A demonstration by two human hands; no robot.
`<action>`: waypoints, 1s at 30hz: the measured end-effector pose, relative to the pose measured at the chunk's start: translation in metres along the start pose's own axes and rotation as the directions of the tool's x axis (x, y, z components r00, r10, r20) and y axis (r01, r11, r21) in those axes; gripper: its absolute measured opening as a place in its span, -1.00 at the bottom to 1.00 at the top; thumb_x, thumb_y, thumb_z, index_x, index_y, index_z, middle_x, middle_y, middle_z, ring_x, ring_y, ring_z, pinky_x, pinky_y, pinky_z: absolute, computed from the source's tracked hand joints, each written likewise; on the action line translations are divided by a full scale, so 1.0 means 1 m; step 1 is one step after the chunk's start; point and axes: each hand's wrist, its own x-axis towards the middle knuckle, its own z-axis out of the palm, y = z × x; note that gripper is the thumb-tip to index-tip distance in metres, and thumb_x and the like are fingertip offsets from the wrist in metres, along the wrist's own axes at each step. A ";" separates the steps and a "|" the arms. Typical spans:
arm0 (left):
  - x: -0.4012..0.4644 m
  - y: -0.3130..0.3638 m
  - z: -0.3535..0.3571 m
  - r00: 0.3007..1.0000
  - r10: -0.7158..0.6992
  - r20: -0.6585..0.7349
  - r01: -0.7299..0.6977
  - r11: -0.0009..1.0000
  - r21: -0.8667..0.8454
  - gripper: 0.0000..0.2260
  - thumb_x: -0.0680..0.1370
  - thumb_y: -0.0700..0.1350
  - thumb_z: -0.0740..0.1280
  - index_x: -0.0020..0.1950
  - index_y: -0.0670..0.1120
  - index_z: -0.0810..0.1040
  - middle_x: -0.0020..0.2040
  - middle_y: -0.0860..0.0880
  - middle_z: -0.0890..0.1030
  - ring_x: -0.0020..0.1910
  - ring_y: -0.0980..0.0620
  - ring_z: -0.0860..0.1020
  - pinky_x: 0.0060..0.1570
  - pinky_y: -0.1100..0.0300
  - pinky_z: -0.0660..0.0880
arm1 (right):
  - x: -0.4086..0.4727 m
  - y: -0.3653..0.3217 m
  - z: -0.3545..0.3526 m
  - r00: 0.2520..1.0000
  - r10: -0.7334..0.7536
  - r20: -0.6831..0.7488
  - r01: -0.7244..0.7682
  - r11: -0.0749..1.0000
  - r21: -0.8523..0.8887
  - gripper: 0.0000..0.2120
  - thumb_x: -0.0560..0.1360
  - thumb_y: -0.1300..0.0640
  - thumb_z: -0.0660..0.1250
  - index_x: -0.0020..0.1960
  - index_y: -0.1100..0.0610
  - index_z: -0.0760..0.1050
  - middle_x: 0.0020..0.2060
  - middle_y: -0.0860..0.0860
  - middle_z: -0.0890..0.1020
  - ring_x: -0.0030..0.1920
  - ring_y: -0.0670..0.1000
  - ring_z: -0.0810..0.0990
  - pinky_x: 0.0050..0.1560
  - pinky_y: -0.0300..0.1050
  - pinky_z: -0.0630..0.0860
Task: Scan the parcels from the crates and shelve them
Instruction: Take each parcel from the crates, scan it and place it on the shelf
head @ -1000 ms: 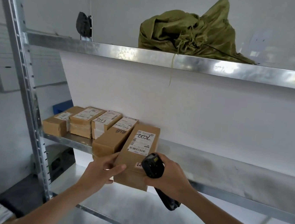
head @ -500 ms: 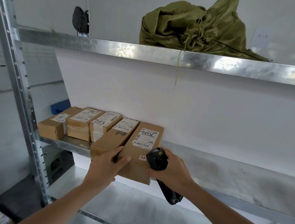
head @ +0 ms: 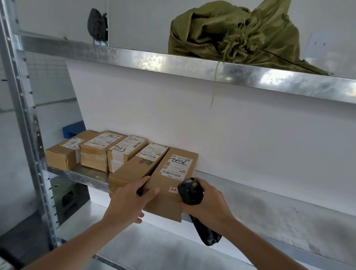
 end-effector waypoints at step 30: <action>-0.166 -0.059 -0.173 0.964 0.046 -0.261 0.033 0.957 0.288 -0.39 0.52 0.34 0.30 0.53 0.19 0.35 0.35 0.11 0.56 0.17 -0.01 0.63 0.18 0.07 0.58 | -0.099 -0.165 0.043 0.930 -0.358 0.089 0.363 0.931 -0.050 -0.29 0.29 -0.29 0.57 0.36 -0.26 0.37 -0.03 -0.27 0.62 0.01 -0.12 0.62 0.04 -0.03 0.63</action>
